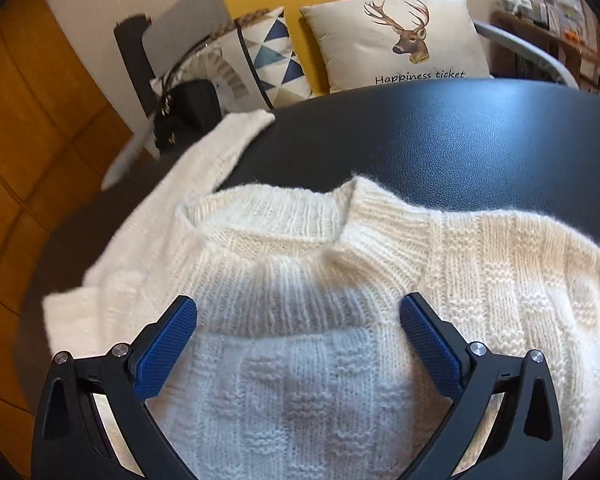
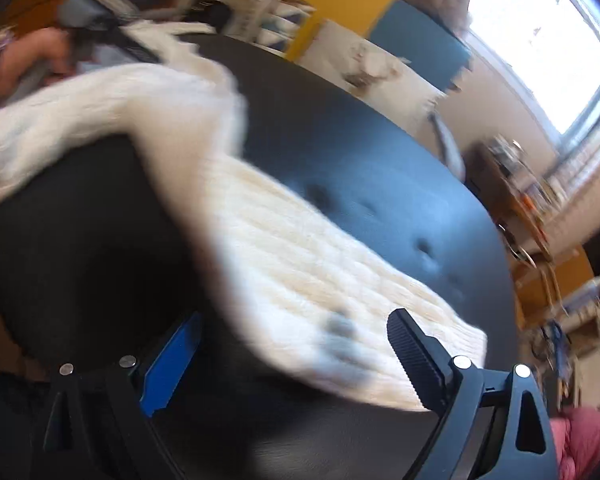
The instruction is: Fold clothes
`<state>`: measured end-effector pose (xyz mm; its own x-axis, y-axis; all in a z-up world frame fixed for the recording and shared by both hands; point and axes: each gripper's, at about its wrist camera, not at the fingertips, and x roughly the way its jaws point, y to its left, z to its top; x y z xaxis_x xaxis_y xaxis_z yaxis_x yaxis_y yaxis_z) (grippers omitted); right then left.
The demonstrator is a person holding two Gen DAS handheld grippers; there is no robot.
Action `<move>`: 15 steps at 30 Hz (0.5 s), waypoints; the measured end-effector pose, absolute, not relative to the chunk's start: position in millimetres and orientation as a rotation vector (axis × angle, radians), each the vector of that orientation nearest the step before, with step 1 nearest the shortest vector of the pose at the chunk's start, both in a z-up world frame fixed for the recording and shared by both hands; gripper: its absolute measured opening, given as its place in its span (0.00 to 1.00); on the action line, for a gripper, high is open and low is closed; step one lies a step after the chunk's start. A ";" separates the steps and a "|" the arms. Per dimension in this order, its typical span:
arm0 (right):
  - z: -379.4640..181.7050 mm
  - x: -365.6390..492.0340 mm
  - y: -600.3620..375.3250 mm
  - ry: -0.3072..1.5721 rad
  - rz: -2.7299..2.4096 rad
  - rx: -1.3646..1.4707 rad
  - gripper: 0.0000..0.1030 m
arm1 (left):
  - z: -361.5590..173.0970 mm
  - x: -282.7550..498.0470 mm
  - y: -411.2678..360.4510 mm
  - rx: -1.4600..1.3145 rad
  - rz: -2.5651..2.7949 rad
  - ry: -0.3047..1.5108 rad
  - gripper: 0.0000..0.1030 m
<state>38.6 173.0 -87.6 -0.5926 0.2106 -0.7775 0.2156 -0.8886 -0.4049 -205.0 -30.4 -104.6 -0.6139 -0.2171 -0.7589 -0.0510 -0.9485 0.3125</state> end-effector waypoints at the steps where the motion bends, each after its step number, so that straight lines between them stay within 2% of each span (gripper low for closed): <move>1: -89.2 31.2 184.4 0.739 -2.708 1.433 0.92 | -105.8 -205.2 -31.2 1.334 -2.702 -0.463 1.00; 4: -90.7 14.9 213.0 0.685 -2.715 1.464 0.91 | -106.6 -202.2 -27.3 1.315 -2.700 -0.484 1.00; 6: -89.2 5.5 232.7 0.542 -2.715 1.488 0.88 | -107.1 -201.7 -25.3 1.300 -2.696 -0.505 1.00; 7: -89.4 -0.5 242.0 0.433 -2.711 1.514 0.83 | -107.2 -199.8 -24.8 1.292 -2.694 -0.515 1.00; 8: -89.8 -5.7 249.1 0.309 -2.701 1.542 0.71 | -106.8 -200.8 -26.0 1.287 -2.693 -0.522 1.00; 9: -89.2 -9.2 254.7 0.204 -2.691 1.563 0.67 | -106.4 -200.8 -26.0 1.284 -2.692 -0.527 1.00; 13: -75.9 -11.8 259.6 0.080 -2.683 1.615 0.25 | -106.2 -202.1 -25.8 1.284 -2.693 -0.525 1.00; 15: -64.4 -8.2 265.9 -0.087 -2.655 1.624 0.19 | -105.9 -202.0 -25.8 1.287 -2.696 -0.518 1.00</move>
